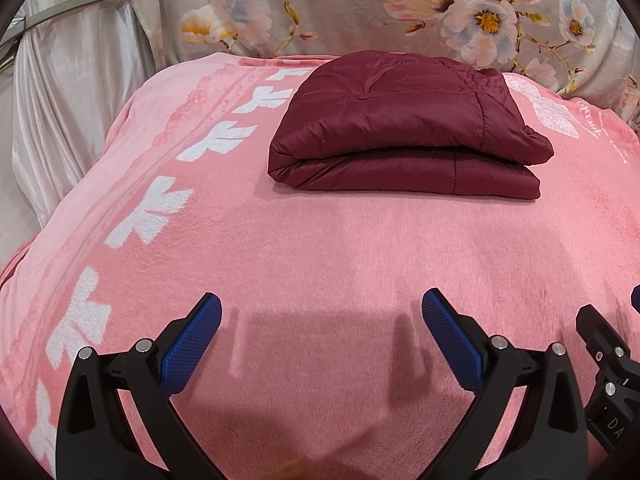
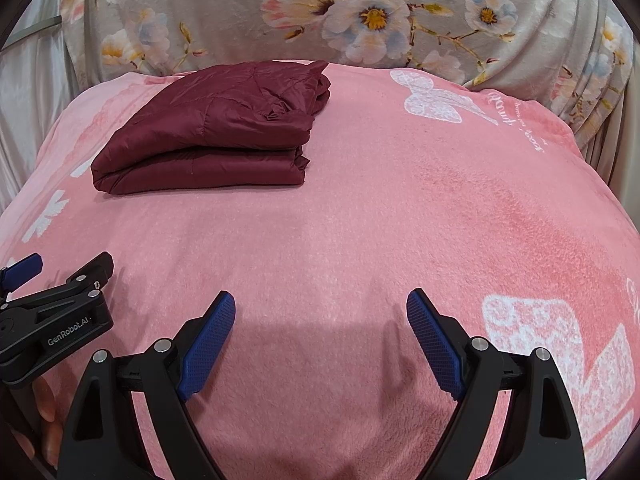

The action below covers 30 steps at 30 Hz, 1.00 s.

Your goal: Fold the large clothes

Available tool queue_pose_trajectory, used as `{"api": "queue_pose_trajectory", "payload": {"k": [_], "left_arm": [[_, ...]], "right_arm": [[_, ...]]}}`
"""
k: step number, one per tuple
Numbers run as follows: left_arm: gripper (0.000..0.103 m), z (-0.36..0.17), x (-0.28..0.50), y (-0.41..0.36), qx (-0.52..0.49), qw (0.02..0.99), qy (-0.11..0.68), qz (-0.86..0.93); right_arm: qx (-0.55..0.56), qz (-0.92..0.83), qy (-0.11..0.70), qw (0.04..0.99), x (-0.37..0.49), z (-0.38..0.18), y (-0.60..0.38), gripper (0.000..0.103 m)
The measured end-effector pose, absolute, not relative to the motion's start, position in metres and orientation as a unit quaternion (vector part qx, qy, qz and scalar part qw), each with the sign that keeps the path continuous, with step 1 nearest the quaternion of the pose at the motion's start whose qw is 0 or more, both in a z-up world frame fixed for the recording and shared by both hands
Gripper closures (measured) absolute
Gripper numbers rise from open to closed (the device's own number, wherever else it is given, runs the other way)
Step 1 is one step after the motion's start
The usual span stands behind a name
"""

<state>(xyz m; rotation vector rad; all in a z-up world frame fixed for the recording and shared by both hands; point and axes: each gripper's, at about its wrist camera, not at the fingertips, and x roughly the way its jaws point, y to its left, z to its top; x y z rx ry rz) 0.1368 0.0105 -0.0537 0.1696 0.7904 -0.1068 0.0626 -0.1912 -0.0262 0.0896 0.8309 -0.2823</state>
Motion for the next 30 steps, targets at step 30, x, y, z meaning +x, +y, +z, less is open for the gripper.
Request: {"api": "queue_pose_trajectory", "payload": {"k": [30], "left_arm": [[0.005, -0.0500, 0.1338, 0.0074, 0.086, 0.921, 0.376, -0.049]], "right_arm": [[0.042, -0.138, 0.399, 0.905, 0.0622, -0.0240, -0.1888, 0.017]]}}
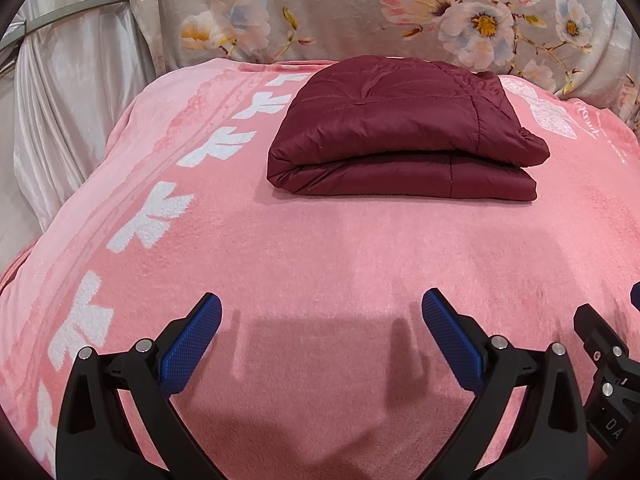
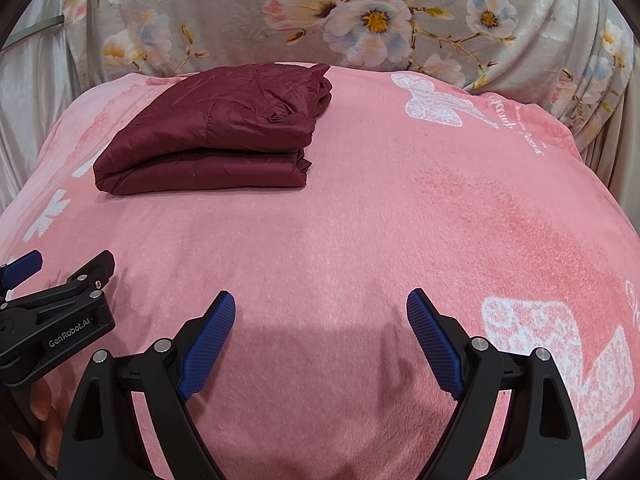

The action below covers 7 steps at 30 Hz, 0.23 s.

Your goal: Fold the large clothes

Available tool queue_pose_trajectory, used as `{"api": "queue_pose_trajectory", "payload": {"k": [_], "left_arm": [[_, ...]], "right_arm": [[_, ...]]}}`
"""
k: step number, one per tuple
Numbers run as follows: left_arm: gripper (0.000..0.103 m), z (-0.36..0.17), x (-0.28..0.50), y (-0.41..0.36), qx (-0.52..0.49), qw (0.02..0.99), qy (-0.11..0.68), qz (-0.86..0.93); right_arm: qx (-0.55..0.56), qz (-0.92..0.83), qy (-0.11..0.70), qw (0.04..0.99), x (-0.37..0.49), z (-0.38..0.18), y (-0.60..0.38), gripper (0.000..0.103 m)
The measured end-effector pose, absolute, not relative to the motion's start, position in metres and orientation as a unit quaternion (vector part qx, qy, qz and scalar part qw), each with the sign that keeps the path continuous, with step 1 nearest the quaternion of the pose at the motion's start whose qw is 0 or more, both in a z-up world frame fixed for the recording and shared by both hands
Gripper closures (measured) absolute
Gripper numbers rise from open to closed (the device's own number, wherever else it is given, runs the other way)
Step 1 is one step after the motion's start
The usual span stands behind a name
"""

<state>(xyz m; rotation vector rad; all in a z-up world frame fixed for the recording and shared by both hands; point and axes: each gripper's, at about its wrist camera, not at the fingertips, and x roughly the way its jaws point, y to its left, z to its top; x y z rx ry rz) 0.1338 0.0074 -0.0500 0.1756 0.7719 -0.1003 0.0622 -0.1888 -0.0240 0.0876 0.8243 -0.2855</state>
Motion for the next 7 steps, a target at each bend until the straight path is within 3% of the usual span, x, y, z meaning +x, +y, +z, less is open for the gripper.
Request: {"api": "queue_pose_trajectory", "payload": {"k": [7], "left_arm": [[0.005, -0.0500, 0.1330, 0.0072, 0.083, 0.923, 0.374, -0.047]], "right_arm": [[0.042, -0.138, 0.399, 0.906, 0.0620, -0.0239, -0.1890, 0.017]]}}
